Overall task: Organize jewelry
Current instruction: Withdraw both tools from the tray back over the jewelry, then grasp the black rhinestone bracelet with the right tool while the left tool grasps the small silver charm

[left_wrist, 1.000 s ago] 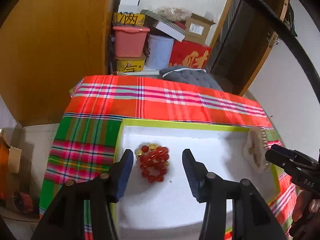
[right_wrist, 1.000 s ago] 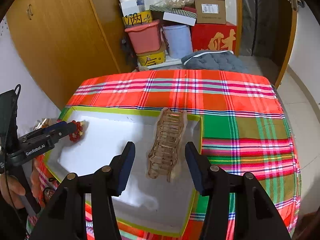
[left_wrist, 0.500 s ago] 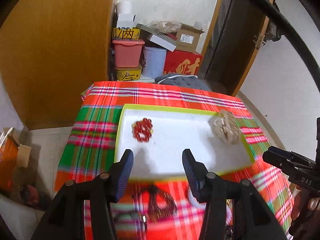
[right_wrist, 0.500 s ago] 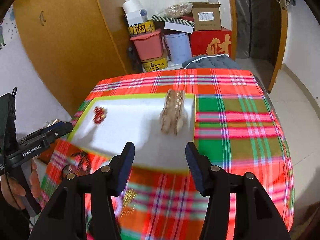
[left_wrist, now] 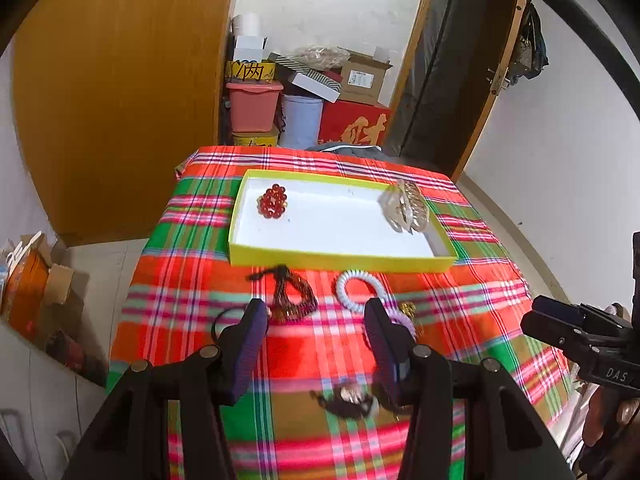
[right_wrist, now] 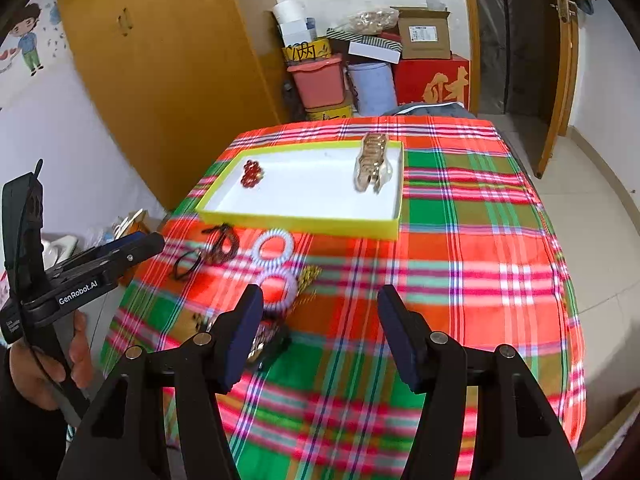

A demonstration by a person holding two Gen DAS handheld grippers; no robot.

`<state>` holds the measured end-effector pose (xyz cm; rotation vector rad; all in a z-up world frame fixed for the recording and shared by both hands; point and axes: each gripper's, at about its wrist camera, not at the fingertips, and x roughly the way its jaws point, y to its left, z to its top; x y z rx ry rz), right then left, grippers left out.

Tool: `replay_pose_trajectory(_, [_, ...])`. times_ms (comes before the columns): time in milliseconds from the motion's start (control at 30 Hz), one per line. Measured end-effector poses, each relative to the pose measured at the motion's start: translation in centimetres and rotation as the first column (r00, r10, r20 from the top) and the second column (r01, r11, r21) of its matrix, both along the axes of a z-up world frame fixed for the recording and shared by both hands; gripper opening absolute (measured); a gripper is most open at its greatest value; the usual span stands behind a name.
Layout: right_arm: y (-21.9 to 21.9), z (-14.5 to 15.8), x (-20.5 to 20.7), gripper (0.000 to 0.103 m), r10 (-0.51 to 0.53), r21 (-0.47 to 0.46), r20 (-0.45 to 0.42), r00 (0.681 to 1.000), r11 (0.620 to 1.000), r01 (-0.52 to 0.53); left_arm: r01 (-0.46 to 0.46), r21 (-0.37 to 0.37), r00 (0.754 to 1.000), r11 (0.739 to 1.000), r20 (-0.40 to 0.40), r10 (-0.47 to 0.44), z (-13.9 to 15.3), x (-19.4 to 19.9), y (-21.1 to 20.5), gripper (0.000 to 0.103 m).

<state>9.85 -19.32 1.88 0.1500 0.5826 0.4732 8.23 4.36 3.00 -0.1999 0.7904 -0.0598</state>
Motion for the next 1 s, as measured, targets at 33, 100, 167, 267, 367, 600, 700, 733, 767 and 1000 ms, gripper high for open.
replay_pose_trajectory(33, [0.0,-0.1,-0.3,0.06,0.0,-0.002,0.0,1.0,1.0,0.0,-0.001,-0.002,1.0,1.0,-0.003,0.001,-0.1,-0.5,-0.1,0.051])
replay_pose_trajectory(100, [0.1,-0.4,-1.0,0.06,0.006,-0.006,-0.002,1.0,1.0,-0.006,-0.001,-0.002,1.0,1.0,-0.008,0.001,-0.2,-1.2,-0.3,0.051])
replay_pose_trajectory(167, [0.1,-0.6,-1.4,0.06,0.011,-0.004,-0.006,1.0,1.0,-0.011,-0.003,-0.001,1.0,1.0,-0.015,0.003,-0.3,-1.7,-0.4,0.051])
replay_pose_trajectory(267, [0.3,-0.8,-2.1,0.06,0.02,-0.006,-0.003,1.0,1.0,-0.021,-0.01,-0.004,1.0,1.0,-0.025,0.01,-0.6,-2.3,-0.3,0.051])
replay_pose_trajectory(367, [0.4,-1.0,-2.3,0.06,0.025,-0.007,-0.004,1.0,1.0,-0.025,-0.017,-0.007,0.999,1.0,-0.035,0.016,-0.9,-2.7,-0.2,0.051])
replay_pose_trajectory(600, [0.7,-1.3,-2.5,0.06,0.036,-0.009,-0.007,0.999,0.999,-0.037,-0.019,-0.025,0.999,0.999,-0.051,0.018,-1.6,-3.1,0.2,0.051])
replay_pose_trajectory(700, [0.9,-1.6,-2.4,0.06,0.045,-0.008,-0.012,0.999,0.999,-0.045,-0.017,-0.037,0.998,0.999,-0.057,0.015,-2.1,-3.3,0.4,0.051])
replay_pose_trajectory(733, [0.9,-1.7,-2.3,0.06,0.048,-0.008,-0.015,0.999,0.999,-0.048,-0.013,-0.041,0.998,0.999,-0.059,0.011,-2.2,-3.3,0.4,0.051])
replay_pose_trajectory(767, [1.0,-1.9,-2.2,0.06,0.052,-0.008,-0.02,0.998,0.999,-0.052,-0.009,-0.044,0.998,0.999,-0.061,0.007,-2.4,-3.4,0.4,0.051])
replay_pose_trajectory(1000, [2.2,-3.2,-1.3,0.06,0.073,-0.019,-0.062,0.995,0.997,-0.075,0.027,-0.075,0.996,0.997,-0.081,-0.033,-3.7,-3.2,0.2,0.051])
